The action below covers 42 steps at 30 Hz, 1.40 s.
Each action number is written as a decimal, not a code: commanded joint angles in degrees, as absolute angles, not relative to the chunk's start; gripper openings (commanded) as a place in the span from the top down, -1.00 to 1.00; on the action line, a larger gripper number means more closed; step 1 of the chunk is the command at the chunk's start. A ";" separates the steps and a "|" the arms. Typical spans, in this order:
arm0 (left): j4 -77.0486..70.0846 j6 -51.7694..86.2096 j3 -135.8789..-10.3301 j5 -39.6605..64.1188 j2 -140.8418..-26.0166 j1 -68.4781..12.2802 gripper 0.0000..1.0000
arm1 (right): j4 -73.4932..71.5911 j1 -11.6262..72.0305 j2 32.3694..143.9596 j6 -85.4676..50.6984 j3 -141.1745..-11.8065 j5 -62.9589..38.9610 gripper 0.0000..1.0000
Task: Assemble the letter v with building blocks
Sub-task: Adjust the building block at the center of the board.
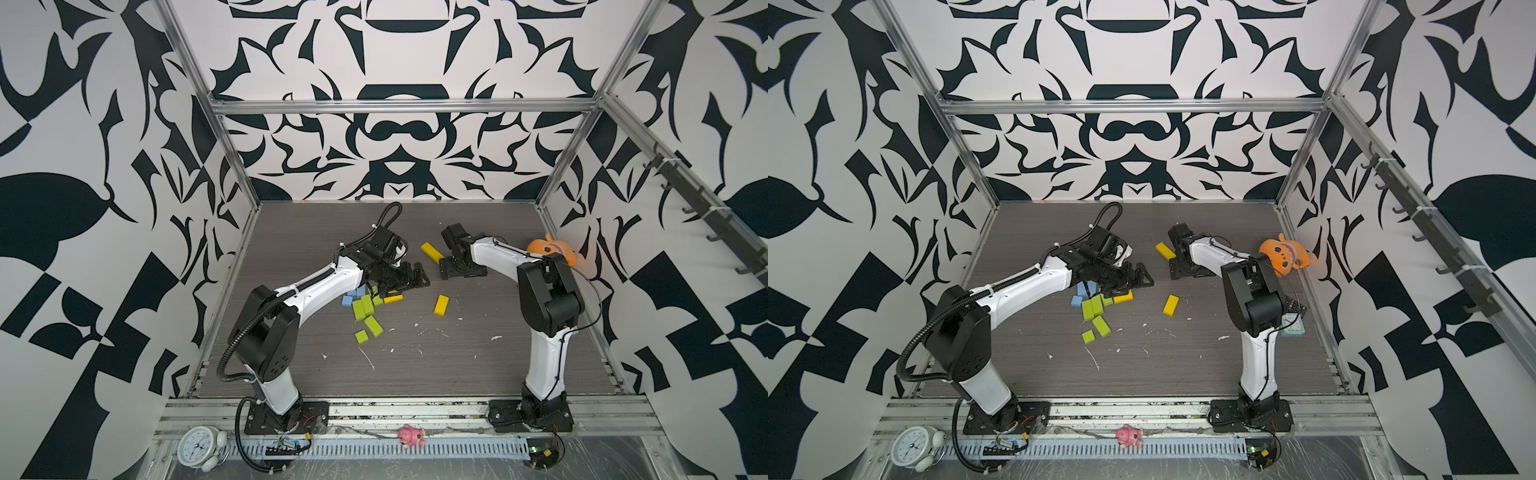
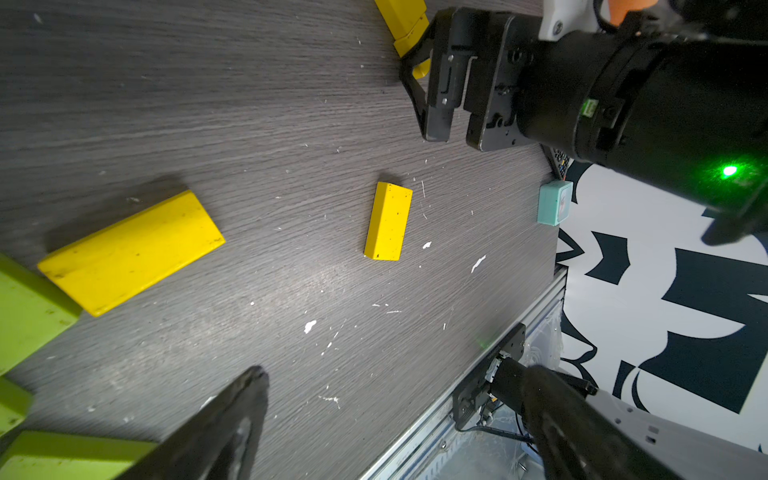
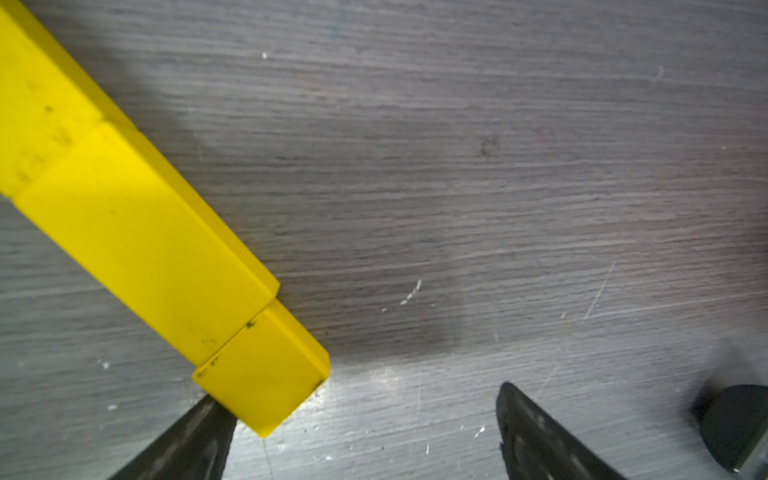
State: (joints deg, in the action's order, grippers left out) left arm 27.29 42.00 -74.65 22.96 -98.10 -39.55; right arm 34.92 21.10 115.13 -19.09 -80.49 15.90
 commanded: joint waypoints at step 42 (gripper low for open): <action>29.00 42.19 -75.41 22.08 -96.86 -40.09 -0.99 | 35.42 21.27 116.72 -16.52 -79.99 18.63 -0.98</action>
